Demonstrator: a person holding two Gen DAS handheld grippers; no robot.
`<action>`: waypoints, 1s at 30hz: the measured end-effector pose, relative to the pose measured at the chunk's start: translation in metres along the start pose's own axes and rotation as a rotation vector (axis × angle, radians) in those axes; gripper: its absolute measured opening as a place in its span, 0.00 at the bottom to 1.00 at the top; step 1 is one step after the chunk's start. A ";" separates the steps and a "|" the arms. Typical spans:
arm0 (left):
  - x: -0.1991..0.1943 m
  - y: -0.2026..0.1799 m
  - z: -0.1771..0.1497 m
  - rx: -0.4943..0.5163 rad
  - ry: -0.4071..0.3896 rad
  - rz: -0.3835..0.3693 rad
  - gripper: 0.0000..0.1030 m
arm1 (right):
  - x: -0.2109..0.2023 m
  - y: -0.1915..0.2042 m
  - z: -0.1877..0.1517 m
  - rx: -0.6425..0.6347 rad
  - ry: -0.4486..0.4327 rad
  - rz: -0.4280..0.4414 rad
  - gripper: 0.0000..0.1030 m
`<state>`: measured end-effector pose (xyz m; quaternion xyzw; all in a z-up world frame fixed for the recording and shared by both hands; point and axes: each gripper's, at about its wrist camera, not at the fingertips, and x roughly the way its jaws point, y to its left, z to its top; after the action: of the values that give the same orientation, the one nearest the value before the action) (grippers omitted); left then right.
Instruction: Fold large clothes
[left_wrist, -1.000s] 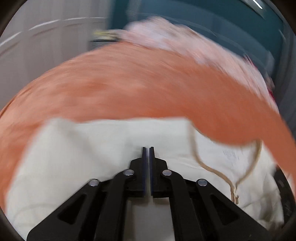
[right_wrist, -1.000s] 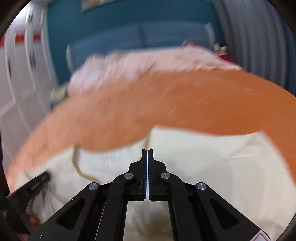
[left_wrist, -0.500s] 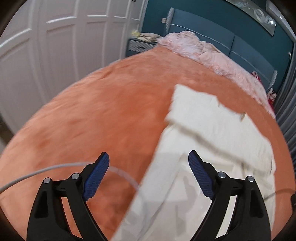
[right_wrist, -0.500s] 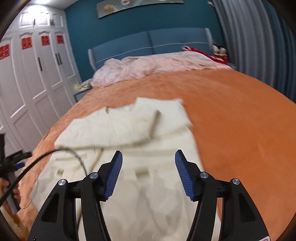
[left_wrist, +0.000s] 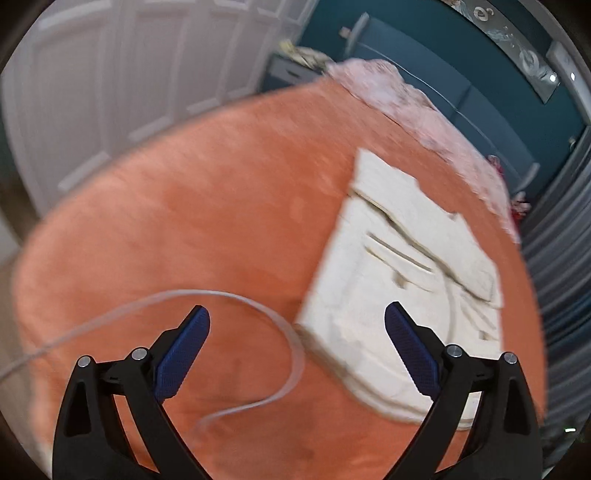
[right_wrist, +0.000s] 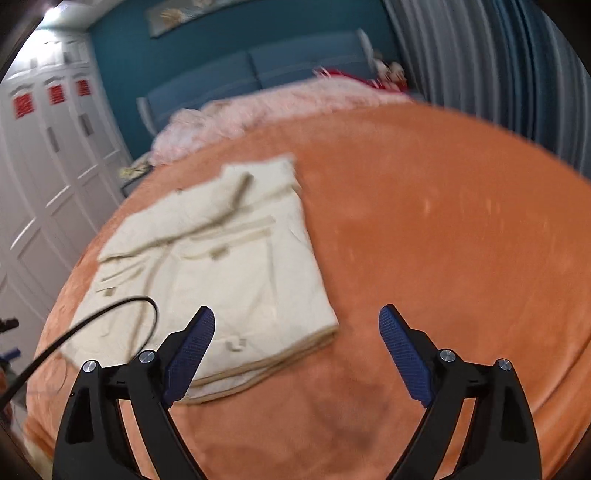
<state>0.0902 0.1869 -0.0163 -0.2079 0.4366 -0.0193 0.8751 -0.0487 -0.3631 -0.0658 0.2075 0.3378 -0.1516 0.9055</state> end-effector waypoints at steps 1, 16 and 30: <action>0.014 -0.005 0.000 -0.003 0.012 -0.005 0.91 | 0.014 -0.006 -0.002 0.040 0.018 -0.004 0.86; 0.130 -0.028 -0.012 0.075 0.189 0.038 0.54 | 0.085 -0.009 -0.011 0.171 0.160 0.055 0.28; -0.050 -0.042 -0.011 0.265 0.114 -0.221 0.06 | -0.117 0.067 -0.010 -0.452 0.049 0.163 0.04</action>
<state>0.0569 0.1553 0.0314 -0.1363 0.4535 -0.1846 0.8612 -0.1117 -0.2844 0.0245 0.0299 0.3669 0.0065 0.9297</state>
